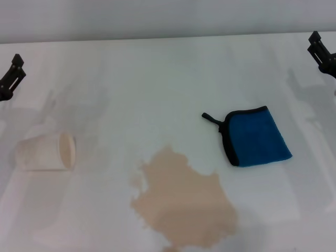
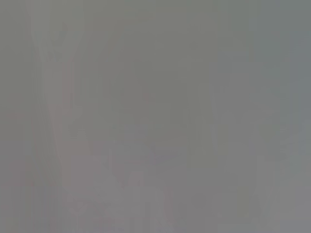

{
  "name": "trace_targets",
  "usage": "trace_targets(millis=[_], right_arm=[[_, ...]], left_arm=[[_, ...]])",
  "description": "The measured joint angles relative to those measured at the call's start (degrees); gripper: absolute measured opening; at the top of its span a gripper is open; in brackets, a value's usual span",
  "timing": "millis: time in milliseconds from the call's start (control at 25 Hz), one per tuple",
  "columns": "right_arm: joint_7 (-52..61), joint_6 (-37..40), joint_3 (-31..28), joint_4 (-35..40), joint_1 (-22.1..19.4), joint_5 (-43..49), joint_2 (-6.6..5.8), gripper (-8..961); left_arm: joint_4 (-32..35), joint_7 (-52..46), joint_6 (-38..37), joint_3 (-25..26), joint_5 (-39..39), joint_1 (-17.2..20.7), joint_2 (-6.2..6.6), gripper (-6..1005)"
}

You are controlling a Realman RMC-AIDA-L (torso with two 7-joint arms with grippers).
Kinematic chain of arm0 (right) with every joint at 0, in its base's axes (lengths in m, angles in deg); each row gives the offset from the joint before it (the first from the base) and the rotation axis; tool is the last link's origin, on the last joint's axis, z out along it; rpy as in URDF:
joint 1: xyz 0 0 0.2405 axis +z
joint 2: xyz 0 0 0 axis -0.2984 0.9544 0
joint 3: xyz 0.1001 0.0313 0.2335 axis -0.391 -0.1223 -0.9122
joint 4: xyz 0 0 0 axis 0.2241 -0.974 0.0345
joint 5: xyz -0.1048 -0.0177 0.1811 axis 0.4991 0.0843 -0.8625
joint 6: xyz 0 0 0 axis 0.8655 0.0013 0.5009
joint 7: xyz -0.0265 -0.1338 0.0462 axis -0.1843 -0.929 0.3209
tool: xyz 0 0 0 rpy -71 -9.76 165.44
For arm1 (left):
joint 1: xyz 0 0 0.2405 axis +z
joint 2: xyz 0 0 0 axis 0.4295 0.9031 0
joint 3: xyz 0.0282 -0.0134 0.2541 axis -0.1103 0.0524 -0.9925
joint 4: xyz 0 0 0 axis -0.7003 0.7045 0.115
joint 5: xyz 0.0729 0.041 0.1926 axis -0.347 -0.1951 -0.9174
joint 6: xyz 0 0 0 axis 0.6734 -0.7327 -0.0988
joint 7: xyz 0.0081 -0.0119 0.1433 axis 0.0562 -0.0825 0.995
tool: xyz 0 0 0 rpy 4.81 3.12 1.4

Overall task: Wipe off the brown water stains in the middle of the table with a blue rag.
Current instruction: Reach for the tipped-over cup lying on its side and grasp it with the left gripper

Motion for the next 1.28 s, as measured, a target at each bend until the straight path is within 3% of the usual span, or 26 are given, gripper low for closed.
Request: trace_targets(millis=[520,720,880,1120,1280], right_arm=[[0.0,-0.2,0.0,-0.7,-0.3,0.0,0.0,850],[0.0,-0.3,0.0,-0.2,0.0,0.0,0.0,850],[0.0,-0.3,0.0,0.0,0.3,-0.1,0.0,850],[0.0,-0.3,0.0,0.7,0.6,-0.3,0.0,849],[0.0,-0.3,0.0,1.2,0.7,-0.4,0.0,849]], left_arm=[[0.0,-0.2,-0.5,-0.1,-2.1,-0.8,0.02,888],[4.1,-5.0,-1.4,-0.1,-10.6,-1.1,0.49,888],[11.9,-17.7,-5.2,-0.2,-21.4,-1.1,1.06,887],[25.1,-39.6,-5.6,-0.2,-45.1,-2.5,4.22,887],[31.3,-57.3,-0.6,-0.1,-62.6,-6.0,7.84,886]])
